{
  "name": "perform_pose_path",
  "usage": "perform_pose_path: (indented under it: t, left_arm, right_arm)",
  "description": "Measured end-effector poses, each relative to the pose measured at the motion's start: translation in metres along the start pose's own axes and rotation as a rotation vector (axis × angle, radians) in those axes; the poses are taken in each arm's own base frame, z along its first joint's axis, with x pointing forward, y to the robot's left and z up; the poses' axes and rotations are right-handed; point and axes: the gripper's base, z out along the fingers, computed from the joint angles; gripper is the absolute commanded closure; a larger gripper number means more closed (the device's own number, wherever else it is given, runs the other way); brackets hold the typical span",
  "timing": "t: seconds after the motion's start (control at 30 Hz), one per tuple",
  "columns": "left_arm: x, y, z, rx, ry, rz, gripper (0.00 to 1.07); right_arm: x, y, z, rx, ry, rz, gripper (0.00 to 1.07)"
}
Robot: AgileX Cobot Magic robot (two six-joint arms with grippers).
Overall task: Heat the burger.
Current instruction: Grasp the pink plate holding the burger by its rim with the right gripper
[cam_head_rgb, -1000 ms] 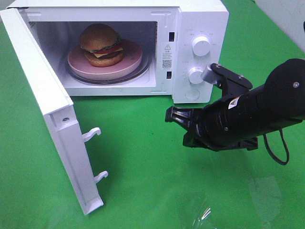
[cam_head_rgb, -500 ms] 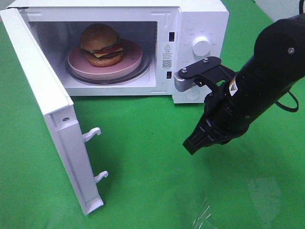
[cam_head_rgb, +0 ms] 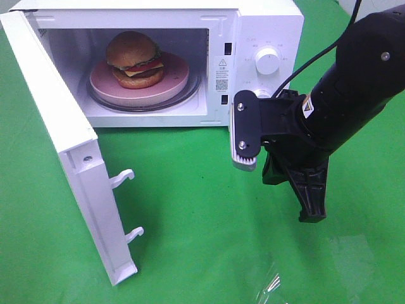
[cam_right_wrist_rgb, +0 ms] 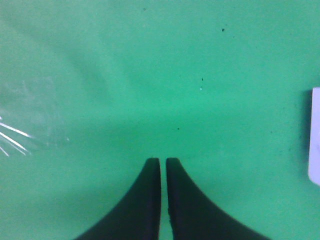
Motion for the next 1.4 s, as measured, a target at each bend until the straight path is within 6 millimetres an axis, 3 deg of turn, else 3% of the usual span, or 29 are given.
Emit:
perform_pose_path:
  t: [0.17,0.23,0.27,0.3,0.33,0.37,0.4,0.43,0.5,0.53,0.87,1.03,1.1,1.4]
  left_arm:
    - [0.0,0.0,0.0,0.0,0.0,0.0,0.03]
    - [0.0,0.0,0.0,0.0,0.0,0.0,0.03]
    - [0.0,0.0,0.0,0.0,0.0,0.0,0.03]
    - [0.0,0.0,0.0,0.0,0.0,0.0,0.03]
    - [0.0,0.0,0.0,0.0,0.0,0.0,0.03]
    - [0.0,0.0,0.0,0.0,0.0,0.0,0.03]
    - [0.0,0.0,0.0,0.0,0.0,0.0,0.03]
    - [0.0,0.0,0.0,0.0,0.0,0.0,0.03]
    - [0.0,0.0,0.0,0.0,0.0,0.0,0.03]
    - [0.0,0.0,0.0,0.0,0.0,0.0,0.03]
    - [0.0,0.0,0.0,0.0,0.0,0.0,0.03]
    - [0.0,0.0,0.0,0.0,0.0,0.0,0.03]
    - [0.0,0.0,0.0,0.0,0.0,0.0,0.03]
    - [0.0,0.0,0.0,0.0,0.0,0.0,0.03]
  right_arm:
    - [0.0,0.0,0.0,0.003,-0.001,-0.201,0.84]
    - [-0.001,-0.001,0.0,0.009,-0.004,-0.251,0.7]
    - [-0.001,-0.001,0.0,0.009,-0.004,-0.251,0.7]
    - [-0.002,-0.003,0.0,0.029,-0.012,-0.257,0.57]
    - [-0.002,-0.003,0.0,0.029,-0.012,-0.257,0.57]
    - [-0.003,-0.004,0.0,0.051,-0.022,-0.257,0.41]
    - [-0.003,-0.004,0.0,0.051,-0.022,-0.257,0.41]
    - [-0.004,-0.006,0.0,0.072,-0.032,-0.257,0.25]
    - [-0.004,-0.007,0.0,0.08,-0.035,-0.257,0.19]
    - [-0.005,-0.008,-0.001,0.094,-0.042,-0.257,0.1]
    - [-0.013,-0.023,-0.01,0.157,-0.069,-0.253,0.1]
    - [-0.027,-0.031,-0.018,0.219,-0.085,-0.315,0.11]
    - [-0.041,-0.042,-0.025,0.281,-0.101,-0.346,0.11]
    - [-0.061,-0.07,-0.012,0.345,-0.121,-0.342,0.13]
